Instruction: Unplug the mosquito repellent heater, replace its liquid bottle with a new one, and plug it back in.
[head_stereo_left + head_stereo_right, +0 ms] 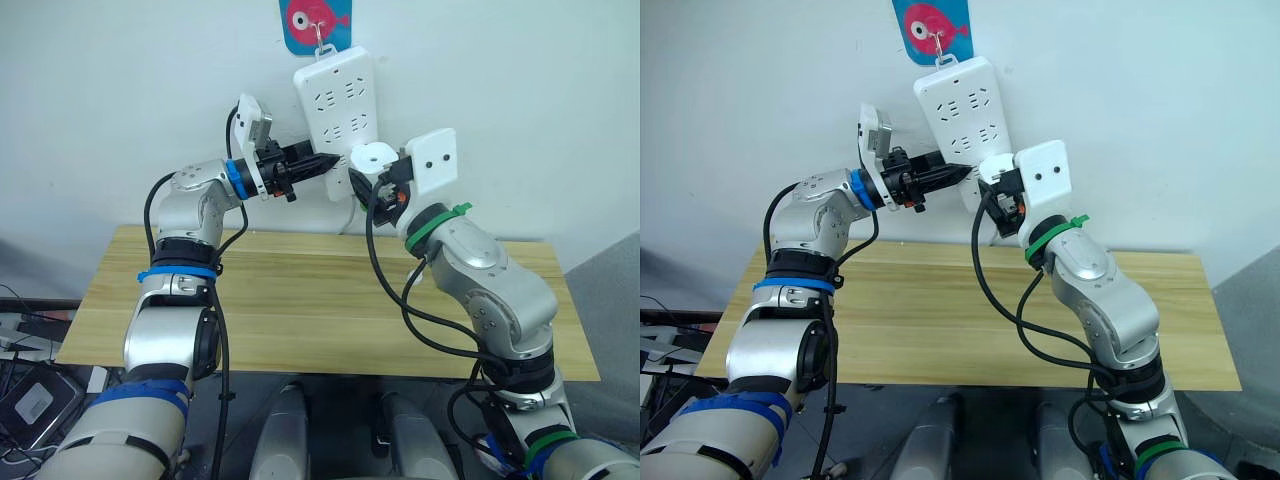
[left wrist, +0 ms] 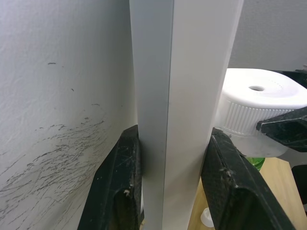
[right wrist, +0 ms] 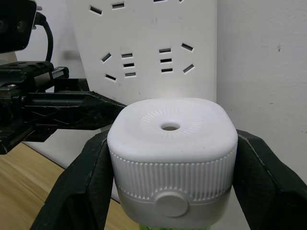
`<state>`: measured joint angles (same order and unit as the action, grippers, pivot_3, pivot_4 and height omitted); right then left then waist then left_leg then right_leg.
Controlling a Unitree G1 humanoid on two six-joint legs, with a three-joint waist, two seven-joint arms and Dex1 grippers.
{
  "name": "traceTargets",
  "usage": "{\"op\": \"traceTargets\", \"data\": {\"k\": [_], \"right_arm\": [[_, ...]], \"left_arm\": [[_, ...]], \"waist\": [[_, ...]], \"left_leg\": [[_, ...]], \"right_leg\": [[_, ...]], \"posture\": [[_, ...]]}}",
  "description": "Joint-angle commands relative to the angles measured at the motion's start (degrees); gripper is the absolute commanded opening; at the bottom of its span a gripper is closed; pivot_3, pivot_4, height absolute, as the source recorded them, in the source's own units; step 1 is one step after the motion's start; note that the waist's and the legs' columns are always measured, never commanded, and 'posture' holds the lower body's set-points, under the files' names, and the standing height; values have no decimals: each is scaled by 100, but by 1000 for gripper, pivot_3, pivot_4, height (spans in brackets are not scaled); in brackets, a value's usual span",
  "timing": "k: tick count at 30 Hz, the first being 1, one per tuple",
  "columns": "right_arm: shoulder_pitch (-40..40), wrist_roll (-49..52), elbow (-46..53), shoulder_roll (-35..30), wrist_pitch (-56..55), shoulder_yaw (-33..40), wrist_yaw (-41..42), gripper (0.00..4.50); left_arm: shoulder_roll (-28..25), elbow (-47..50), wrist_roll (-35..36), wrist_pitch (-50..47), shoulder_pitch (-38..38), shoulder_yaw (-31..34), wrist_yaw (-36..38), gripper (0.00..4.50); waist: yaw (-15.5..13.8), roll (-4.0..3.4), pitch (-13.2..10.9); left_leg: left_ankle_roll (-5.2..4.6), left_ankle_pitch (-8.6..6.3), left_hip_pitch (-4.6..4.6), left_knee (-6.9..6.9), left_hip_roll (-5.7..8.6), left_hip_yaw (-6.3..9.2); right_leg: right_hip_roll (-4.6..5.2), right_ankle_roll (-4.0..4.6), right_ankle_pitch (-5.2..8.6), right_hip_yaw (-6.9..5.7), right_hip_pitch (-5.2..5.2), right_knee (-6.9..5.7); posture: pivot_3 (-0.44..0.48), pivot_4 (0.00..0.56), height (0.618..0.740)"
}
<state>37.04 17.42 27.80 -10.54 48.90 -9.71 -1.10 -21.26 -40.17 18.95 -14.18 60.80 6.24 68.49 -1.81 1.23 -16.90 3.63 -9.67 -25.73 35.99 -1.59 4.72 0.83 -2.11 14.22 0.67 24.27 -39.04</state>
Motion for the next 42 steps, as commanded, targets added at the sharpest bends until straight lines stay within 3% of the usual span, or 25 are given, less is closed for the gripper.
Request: {"op": "traceTargets", "data": {"k": [1,7,8,11,20,23,25,29,33,38,42], "right_arm": [[137,19,-221,401,-15,313,-107,3002],[-65,-12,99,351,144,363,137,3002],[-136,46,240,297,174,392,223,3731],[-338,143,712,27,301,424,471,4475],[-1187,1242,2329,-421,1401,1178,1036,4475],[-1297,1434,2320,-550,1423,1282,1194,4475],[-1265,1448,2171,-576,1314,1311,1229,4500],[-1195,1363,1732,-543,952,1252,1336,3555],[-1159,1342,1376,-474,608,1074,1501,2040],[-1082,1318,985,-473,242,796,1809,160],[-955,1266,632,-465,-27,532,2065,45]], "left_arm": [[223,433,160,-145,-72,-275,380,1283],[194,302,43,9,-85,-258,309,1283],[187,235,0,101,-88,-251,277,1283],[174,75,-86,279,-70,-215,187,1283],[58,-418,-227,632,116,-211,126,1283],[-57,-587,-262,685,152,-189,143,1283],[-189,-624,-250,637,141,-166,198,2044],[-542,-545,-254,571,87,-64,178,3232],[-940,-220,-156,295,-48,4,244,4500],[-1447,371,124,-419,-367,174,323,4500],[-1753,1019,264,-794,-805,119,593,4500]], "waist": [[11,1,13],[22,-1,29],[15,-2,31],[-59,1,42],[-96,3,45],[-72,3,50],[-41,3,51],[21,5,53],[17,5,53],[-12,5,53],[-80,7,54]], "left_leg": [[0,0,0,1,0,-1],[-2,2,4,0,-1,-1],[-2,2,4,-1,0,0],[-2,1,-2,-3,6,2],[-3,1,-6,-11,11,3],[-4,0,-1,-6,11,0],[-4,1,3,-5,10,-1],[-9,5,6,-5,6,0],[-9,5,5,-15,6,1],[-8,5,6,-17,5,2],[-8,6,7,-15,4,2]], "right_leg": [[0,0,0,1,0,0],[0,1,-1,1,-2,-3],[0,1,-1,0,-2,-1],[5,1,-1,-4,-3,5],[14,0,0,-11,-1,8],[14,0,0,-7,-6,8],[13,0,0,-5,-7,7],[9,0,0,-6,-8,4],[8,1,-1,-8,-4,2],[9,1,-1,-10,-3,1],[9,1,0,-9,-4,2]], "posture": [[199,215,740],[197,202,740],[197,197,740],[195,195,740],[177,204,740],[175,201,740],[183,201,740],[233,195,740],[282,192,740],[318,191,740],[354,184,740]]}}
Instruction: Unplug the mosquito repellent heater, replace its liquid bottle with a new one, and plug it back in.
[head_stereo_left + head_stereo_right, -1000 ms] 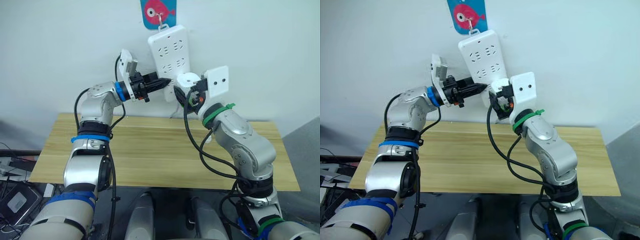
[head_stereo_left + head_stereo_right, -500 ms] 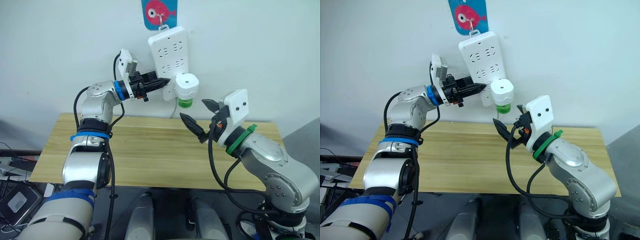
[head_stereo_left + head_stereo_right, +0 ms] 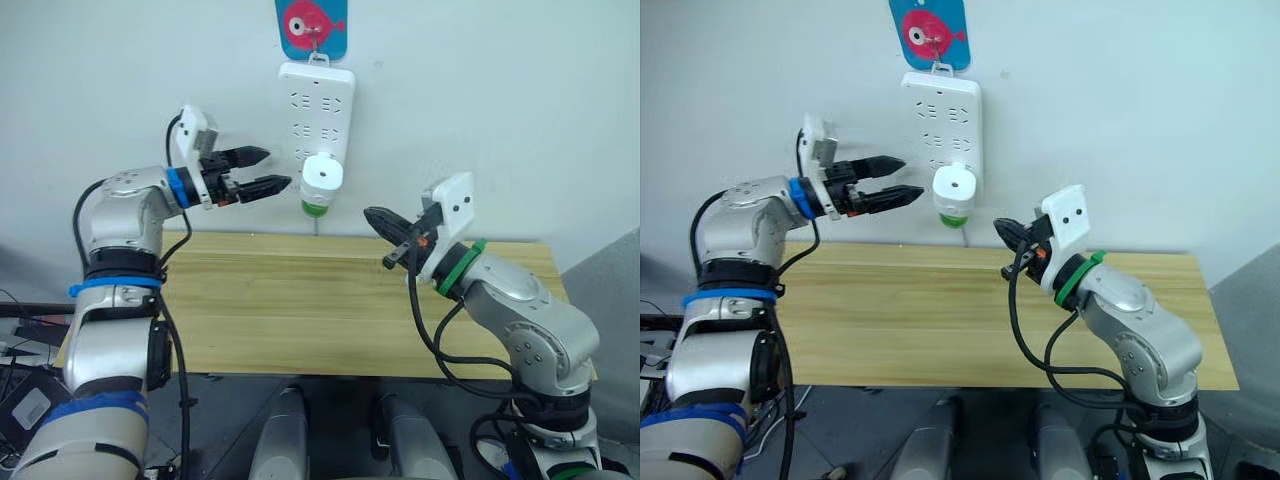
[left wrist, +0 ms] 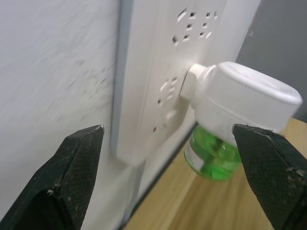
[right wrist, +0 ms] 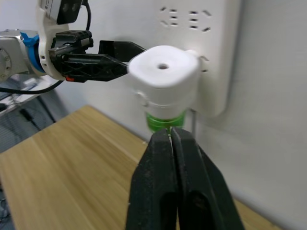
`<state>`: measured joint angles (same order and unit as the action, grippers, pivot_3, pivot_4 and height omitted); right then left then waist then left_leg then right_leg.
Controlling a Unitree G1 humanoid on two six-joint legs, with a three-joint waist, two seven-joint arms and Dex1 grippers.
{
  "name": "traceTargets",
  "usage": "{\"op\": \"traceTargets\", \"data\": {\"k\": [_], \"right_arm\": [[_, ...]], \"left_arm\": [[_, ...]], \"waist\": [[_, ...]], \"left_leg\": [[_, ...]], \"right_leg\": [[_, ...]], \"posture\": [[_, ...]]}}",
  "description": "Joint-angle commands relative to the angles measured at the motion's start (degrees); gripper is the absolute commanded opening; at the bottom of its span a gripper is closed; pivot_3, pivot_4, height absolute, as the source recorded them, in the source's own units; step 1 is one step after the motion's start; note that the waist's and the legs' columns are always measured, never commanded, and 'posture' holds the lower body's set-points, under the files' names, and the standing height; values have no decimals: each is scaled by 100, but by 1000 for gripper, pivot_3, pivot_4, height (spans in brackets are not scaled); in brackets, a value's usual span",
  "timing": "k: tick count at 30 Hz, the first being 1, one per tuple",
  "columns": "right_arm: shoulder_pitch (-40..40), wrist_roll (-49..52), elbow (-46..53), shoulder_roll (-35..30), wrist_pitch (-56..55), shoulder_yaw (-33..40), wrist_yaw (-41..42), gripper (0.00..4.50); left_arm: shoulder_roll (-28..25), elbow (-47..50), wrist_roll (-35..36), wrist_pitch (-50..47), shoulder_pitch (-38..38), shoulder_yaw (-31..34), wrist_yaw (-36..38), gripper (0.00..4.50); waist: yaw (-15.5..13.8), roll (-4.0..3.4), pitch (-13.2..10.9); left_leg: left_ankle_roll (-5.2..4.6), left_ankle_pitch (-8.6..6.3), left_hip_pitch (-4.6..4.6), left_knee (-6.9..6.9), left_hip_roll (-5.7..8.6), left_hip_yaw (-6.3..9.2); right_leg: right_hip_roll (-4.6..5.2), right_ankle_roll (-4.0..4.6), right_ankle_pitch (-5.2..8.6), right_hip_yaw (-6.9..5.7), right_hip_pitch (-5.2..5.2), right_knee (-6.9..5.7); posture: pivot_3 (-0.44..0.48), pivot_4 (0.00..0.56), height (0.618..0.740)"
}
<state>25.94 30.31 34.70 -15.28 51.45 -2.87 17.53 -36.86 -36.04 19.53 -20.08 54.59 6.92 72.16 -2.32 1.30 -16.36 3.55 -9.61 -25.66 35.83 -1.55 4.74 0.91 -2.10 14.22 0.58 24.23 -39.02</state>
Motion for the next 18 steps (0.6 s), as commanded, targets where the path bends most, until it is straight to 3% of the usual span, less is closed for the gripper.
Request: {"op": "traceTargets", "data": {"k": [1,9,18], "right_arm": [[214,-39,-168,34,-345,-232,261,45],[697,-593,-1177,429,-966,-827,309,45],[824,-1027,-1643,538,-1386,-814,302,45]], "left_arm": [[-274,872,244,-283,-357,14,312,4500],[-361,3455,529,-525,-1752,-133,57,4500],[-311,3779,726,-735,-1845,-162,-285,4500]], "waist": [[-54,1,1],[-288,8,12],[-547,14,31]], "left_leg": [[0,0,0,0,0,0],[6,3,3,-5,-7,0],[8,3,3,-10,-4,-9]], "right_leg": [[0,0,0,0,0,0],[-4,4,0,1,1,1],[-7,4,0,6,3,8]], "posture": [[363,183,740],[394,176,740],[398,170,740]]}}
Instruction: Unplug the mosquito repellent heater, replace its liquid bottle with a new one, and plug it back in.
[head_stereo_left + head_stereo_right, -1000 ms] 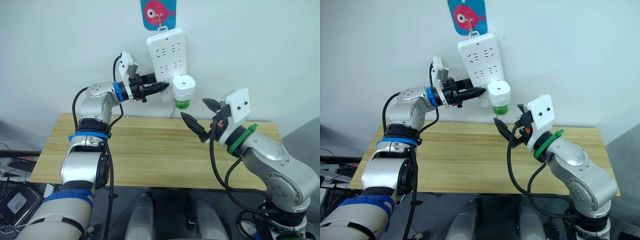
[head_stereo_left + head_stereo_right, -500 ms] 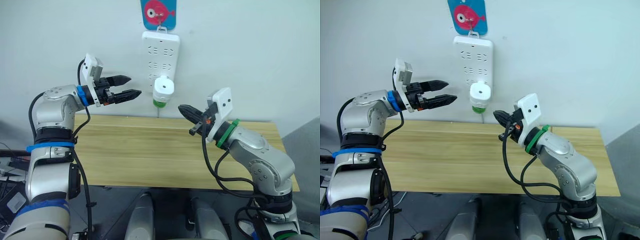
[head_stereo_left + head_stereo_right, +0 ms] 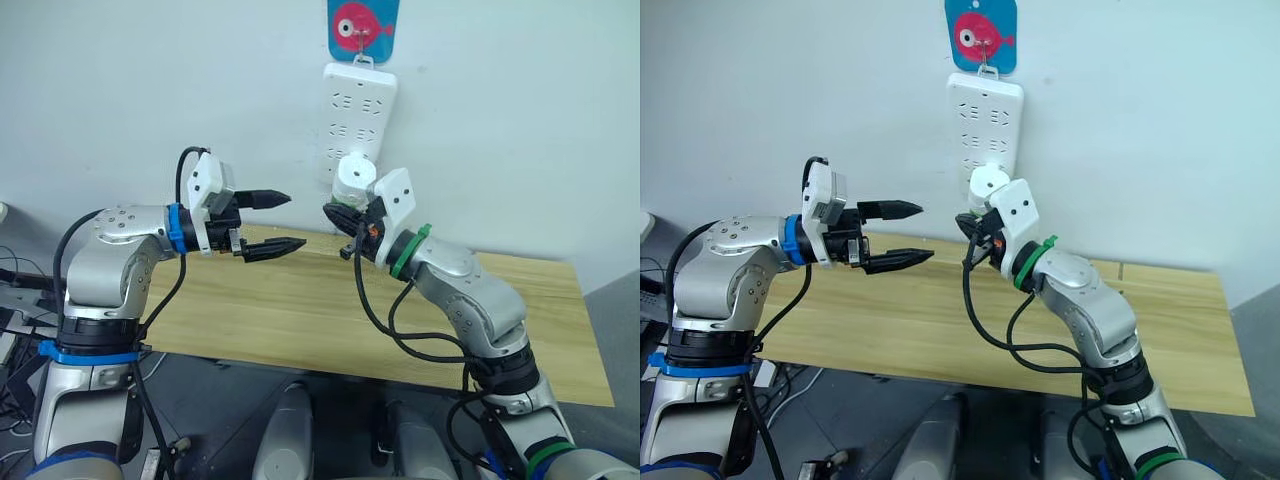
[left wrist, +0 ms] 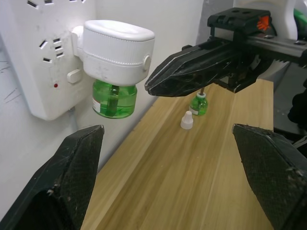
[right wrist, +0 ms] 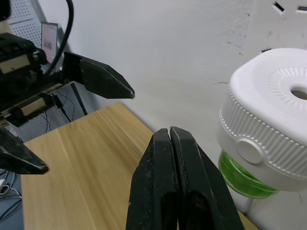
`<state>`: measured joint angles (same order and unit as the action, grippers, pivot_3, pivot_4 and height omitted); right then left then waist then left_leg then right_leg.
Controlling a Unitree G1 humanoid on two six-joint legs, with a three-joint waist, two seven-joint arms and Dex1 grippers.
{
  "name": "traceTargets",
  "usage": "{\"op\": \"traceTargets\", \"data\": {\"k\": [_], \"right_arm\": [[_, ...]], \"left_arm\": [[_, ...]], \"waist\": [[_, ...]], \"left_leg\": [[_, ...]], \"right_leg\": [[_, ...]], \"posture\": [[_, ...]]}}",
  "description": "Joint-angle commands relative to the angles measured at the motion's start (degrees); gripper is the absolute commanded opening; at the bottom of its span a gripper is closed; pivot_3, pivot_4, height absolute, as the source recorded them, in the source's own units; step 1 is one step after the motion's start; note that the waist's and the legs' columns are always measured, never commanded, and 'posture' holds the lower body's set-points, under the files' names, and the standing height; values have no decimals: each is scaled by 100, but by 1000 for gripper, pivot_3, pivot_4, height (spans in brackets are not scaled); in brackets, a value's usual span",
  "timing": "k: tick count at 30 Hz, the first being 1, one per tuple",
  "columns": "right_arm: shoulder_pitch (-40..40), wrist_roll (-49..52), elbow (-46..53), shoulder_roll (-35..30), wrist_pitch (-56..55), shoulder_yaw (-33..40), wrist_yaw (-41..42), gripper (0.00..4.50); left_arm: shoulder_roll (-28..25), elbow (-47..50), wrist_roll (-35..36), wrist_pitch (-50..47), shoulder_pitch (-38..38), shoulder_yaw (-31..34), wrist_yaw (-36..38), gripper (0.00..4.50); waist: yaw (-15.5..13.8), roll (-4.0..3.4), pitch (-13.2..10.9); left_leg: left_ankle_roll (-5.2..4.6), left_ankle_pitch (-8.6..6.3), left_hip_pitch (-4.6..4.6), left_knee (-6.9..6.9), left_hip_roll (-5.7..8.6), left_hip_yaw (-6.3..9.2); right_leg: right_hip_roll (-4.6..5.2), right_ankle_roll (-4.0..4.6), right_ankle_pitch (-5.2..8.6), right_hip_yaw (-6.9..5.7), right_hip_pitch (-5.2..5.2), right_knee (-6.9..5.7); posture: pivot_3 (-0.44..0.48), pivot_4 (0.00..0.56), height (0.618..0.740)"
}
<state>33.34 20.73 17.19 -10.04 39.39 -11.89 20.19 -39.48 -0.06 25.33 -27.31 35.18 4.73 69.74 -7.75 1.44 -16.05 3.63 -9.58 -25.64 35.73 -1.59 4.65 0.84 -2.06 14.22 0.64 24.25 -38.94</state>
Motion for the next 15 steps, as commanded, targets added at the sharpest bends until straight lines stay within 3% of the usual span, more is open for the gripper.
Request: {"op": "traceTargets", "data": {"k": [1,15], "right_arm": [[69,-76,119,-9,-179,121,41,45],[-288,115,807,-259,233,507,46,45]], "left_arm": [[-67,164,154,-9,100,50,-34,4500],[-81,-180,138,161,268,-71,37,4500]], "waist": [[-4,0,1],[2,2,26]], "left_leg": [[0,0,0,0,-1,0],[0,0,4,-2,-6,-4]], "right_leg": [[-1,0,0,0,0,0],[-5,1,0,3,1,-2]], "posture": [[398,170,740],[364,160,740]]}}
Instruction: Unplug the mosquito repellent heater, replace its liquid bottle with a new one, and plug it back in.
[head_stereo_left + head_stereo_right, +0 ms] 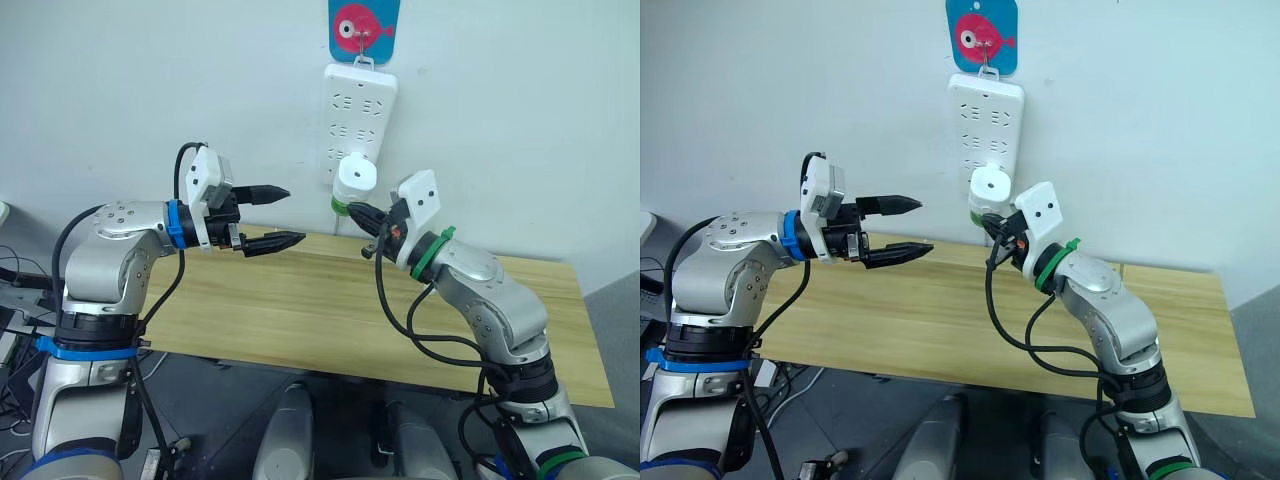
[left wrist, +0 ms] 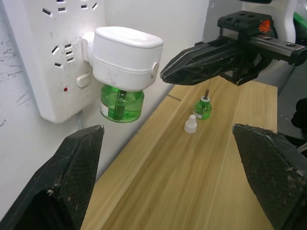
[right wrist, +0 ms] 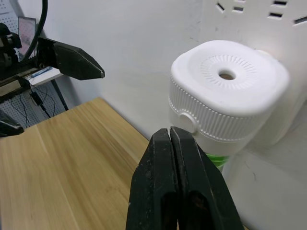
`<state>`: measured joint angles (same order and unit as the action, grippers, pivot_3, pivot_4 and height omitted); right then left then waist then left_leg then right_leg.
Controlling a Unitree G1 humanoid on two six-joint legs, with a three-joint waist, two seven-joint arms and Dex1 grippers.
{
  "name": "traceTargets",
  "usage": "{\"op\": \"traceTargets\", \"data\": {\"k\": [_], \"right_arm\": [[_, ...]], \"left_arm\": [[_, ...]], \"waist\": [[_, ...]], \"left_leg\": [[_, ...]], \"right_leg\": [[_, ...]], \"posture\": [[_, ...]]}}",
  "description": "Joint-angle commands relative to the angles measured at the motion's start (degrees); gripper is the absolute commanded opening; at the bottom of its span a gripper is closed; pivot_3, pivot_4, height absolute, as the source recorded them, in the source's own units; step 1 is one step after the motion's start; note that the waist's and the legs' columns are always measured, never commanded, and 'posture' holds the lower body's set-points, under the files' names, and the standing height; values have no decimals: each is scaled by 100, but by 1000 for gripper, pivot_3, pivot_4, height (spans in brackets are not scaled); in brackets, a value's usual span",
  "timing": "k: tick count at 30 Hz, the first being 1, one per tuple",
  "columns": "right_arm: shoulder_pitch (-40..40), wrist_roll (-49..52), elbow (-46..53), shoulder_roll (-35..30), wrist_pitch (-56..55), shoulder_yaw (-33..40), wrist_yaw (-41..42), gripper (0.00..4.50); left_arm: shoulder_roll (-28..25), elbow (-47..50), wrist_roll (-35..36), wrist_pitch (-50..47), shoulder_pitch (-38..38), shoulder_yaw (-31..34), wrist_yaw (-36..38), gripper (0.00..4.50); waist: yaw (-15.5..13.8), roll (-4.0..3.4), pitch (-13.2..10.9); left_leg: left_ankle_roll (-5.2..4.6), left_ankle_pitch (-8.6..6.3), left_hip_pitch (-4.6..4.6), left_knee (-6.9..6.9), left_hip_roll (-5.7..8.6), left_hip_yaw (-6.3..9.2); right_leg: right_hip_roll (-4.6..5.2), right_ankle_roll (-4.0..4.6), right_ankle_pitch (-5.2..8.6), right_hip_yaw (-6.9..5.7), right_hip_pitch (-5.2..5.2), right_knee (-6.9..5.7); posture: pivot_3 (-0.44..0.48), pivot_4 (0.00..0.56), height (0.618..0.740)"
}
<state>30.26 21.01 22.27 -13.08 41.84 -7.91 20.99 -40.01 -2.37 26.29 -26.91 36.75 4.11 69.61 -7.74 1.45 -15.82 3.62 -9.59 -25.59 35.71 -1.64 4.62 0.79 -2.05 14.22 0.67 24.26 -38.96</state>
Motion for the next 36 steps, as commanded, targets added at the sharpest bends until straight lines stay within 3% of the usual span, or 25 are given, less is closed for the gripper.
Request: {"op": "traceTargets", "data": {"k": [1,36], "right_arm": [[26,85,301,62,-3,112,-51,45],[80,-648,25,484,-474,227,-798,45]], "left_arm": [[-24,40,45,128,124,-18,51,4500],[71,-198,21,231,290,-168,49,4500]], "waist": [[0,1,4],[6,0,12]], "left_leg": [[0,0,0,0,-1,0],[0,2,12,7,-6,-2]], "right_leg": [[-1,0,0,0,0,0],[-10,12,-7,7,-7,-6]], "posture": [[364,160,740],[343,177,740]]}}
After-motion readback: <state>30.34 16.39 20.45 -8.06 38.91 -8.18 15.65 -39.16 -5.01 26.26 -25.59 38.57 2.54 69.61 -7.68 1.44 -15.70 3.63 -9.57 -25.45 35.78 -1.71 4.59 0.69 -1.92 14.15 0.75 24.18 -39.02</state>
